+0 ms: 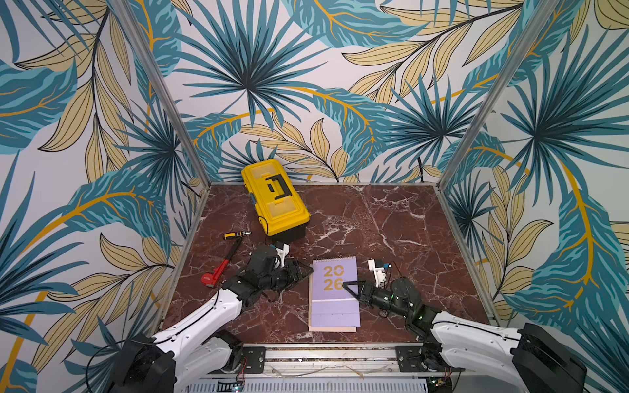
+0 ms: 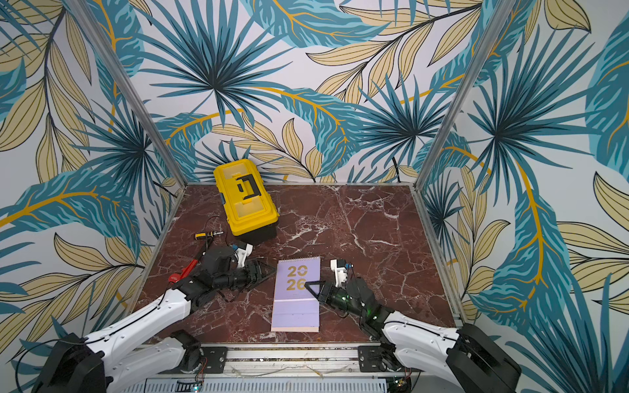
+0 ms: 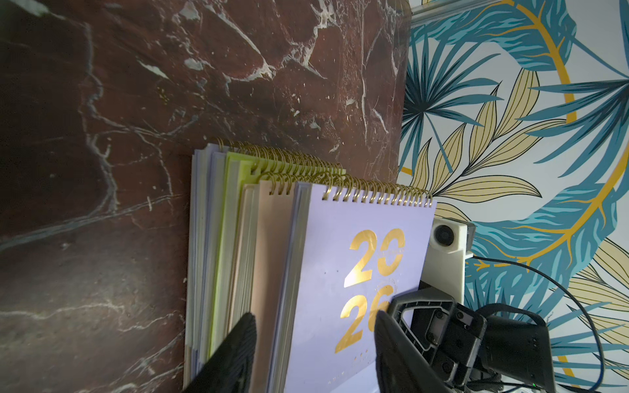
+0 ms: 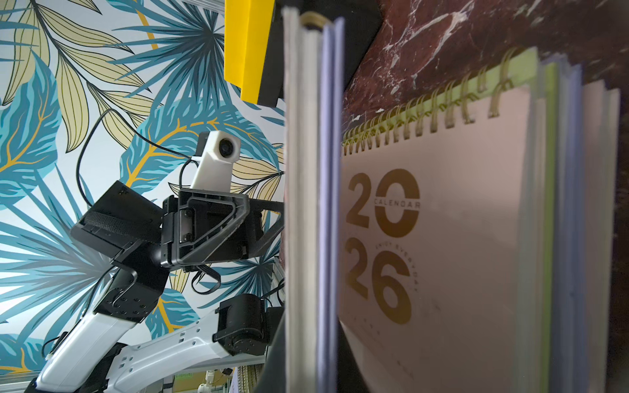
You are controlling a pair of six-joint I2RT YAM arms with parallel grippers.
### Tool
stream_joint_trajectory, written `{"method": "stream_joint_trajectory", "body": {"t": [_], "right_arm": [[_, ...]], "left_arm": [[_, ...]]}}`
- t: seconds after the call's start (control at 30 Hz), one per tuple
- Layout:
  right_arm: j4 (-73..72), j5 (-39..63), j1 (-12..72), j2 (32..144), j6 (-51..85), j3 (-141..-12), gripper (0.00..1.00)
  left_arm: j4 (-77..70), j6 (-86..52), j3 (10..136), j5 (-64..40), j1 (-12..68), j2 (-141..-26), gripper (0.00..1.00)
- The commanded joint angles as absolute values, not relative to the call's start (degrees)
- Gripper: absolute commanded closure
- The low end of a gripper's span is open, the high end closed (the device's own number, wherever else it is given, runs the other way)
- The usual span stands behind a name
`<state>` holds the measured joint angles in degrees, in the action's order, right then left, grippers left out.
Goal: Stack the calendars
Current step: Place the calendar at the calendar.
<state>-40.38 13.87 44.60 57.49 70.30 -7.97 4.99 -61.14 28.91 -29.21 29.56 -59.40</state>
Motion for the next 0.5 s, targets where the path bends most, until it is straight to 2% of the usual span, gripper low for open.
{"method": "stream_joint_trajectory", "body": {"t": [0.0, 0.47], "right_arm": [[-45.18, 14.89, 44.32, 58.15, 70.71, -7.81, 1.0], [-51.71, 15.64, 44.3, 64.98, 71.62, -7.35, 1.0]], "left_arm": [[3.1, -61.01, 27.95, -29.66, 29.88, -59.63, 0.43], [2.28, -60.92, 27.6, -29.82, 30.67, -61.35, 0.42]]}}
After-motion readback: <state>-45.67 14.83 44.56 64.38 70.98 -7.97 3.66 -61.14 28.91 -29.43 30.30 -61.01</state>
